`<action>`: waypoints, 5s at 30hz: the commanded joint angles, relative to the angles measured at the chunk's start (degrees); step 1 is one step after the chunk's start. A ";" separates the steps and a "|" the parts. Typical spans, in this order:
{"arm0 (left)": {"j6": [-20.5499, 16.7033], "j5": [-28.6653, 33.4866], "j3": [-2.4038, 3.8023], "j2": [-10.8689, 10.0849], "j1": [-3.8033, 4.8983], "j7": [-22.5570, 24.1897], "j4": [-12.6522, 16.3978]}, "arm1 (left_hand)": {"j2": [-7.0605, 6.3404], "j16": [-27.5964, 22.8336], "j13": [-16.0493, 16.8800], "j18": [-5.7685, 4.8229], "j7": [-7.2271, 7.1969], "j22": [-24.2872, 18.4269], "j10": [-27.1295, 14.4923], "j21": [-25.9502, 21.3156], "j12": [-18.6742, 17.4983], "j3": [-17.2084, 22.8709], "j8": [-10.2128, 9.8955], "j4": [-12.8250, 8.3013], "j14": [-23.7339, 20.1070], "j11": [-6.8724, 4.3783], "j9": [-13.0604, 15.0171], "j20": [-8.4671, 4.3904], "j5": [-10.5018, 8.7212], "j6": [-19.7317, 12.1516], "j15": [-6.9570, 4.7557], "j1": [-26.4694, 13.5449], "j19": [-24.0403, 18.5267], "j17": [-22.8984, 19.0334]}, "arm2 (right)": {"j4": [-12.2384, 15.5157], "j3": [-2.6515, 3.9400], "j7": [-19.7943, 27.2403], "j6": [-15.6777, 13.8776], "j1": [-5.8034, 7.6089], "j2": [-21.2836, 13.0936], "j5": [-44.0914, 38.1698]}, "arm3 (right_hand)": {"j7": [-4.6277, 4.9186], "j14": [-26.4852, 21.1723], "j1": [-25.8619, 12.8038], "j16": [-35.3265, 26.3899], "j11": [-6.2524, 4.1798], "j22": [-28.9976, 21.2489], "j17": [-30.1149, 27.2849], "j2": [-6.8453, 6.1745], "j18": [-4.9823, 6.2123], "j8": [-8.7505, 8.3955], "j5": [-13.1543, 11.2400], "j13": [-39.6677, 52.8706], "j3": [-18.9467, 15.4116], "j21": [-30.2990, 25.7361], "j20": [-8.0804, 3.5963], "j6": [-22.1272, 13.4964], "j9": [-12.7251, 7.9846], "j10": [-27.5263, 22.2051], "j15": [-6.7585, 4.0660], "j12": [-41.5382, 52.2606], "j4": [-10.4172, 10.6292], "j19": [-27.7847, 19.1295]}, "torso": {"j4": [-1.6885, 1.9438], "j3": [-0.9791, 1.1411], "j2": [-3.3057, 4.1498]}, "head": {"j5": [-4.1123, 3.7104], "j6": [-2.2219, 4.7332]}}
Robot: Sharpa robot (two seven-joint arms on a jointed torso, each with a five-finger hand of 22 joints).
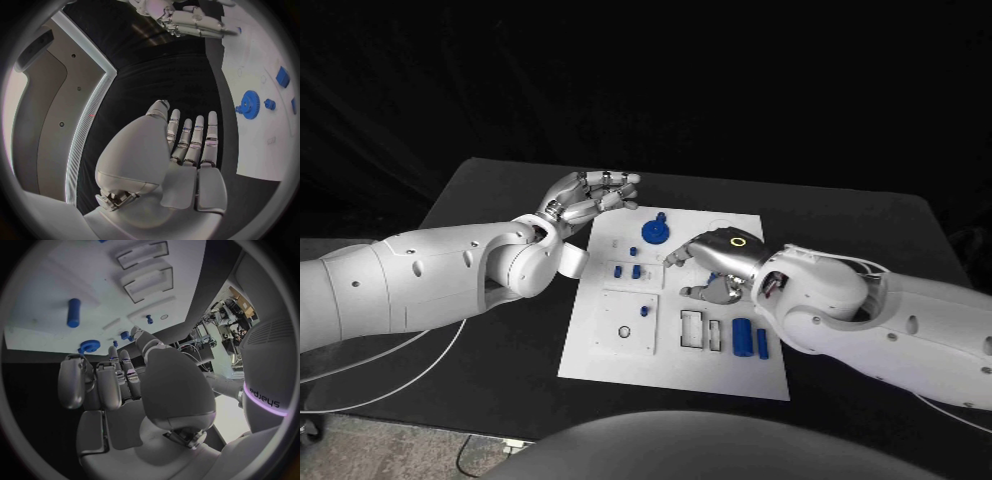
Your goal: Assemble the parts on the task board
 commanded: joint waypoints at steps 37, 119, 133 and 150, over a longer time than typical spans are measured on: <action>-1.78 -0.51 -0.14 -0.93 -0.03 3.52 0.27 | 2.33 -30.91 -5.63 -2.99 -8.75 -45.20 -14.04 -6.98 -20.31 -11.90 -8.25 0.26 -22.85 -7.63 -8.09 0.66 -7.26 -23.34 -3.03 -13.37 -29.32 -7.20 | -5.91 -0.11 2.85 0.73 -1.35 -3.79 8.51 | 4.09 -1.32 9.27 0.02 -0.53 9.59 -0.85 0.00 0.22 4.47 3.99 -7.42 -5.80 -1.74 0.31 3.86 -4.09 2.32 0.10 1.82 10.30 -1.01 | 0.12 0.07 0.04 | -0.44 0.00; 2.21 0.30 -0.23 1.25 -0.45 0.75 -0.60 | 7.46 -23.84 -4.78 -3.59 -0.54 -35.41 -9.85 -4.01 -12.14 -11.66 -5.75 0.05 -16.09 -1.68 -6.86 0.48 -1.56 -10.05 2.21 -6.47 -21.83 -5.73 | -3.83 -0.10 2.45 7.30 -4.41 13.68 -1.19 | 2.82 -1.65 11.38 -1.25 -4.40 9.76 -2.76 0.49 0.08 3.74 2.19 -7.34 6.25 -1.00 -3.01 13.46 -0.78 18.99 -3.36 0.76 1.67 -0.65 | 0.47 0.11 -0.06 | 0.23 0.00; 2.55 0.30 -0.23 1.48 -0.46 0.60 -0.79 | 7.47 -23.30 -4.74 -3.55 -0.36 -35.09 -9.61 -3.85 -11.71 -11.63 -5.56 0.06 -15.52 -1.42 -6.80 0.47 -1.44 -9.53 2.27 -6.23 -21.37 -5.63 | -3.39 -0.13 2.74 6.83 -5.54 13.31 -1.48 | 2.80 -1.62 11.39 -1.25 -4.43 9.78 -2.73 0.47 0.06 3.62 1.90 -7.32 6.32 -0.93 -3.02 13.44 -0.78 19.12 -3.38 0.67 1.54 -0.60 | 0.62 0.09 -0.04 | -0.28 0.00; 2.75 0.30 -0.23 1.45 -0.46 0.26 -0.76 | 7.52 -22.83 -4.70 -3.57 -0.08 -35.48 -9.34 -3.91 -11.28 -11.62 -5.16 0.10 -15.00 -1.16 -6.63 0.46 -1.42 -8.11 2.42 -6.06 -21.34 -5.56 | -4.69 -0.14 3.17 5.17 -6.62 14.46 -1.47 | 2.93 -1.54 10.98 -1.29 -4.29 9.75 -2.75 0.48 0.08 2.98 0.64 -7.38 6.46 -1.08 -3.00 13.06 -0.85 18.91 -3.30 -0.02 1.46 -0.66 | 0.65 0.06 -0.06 | -0.19 0.00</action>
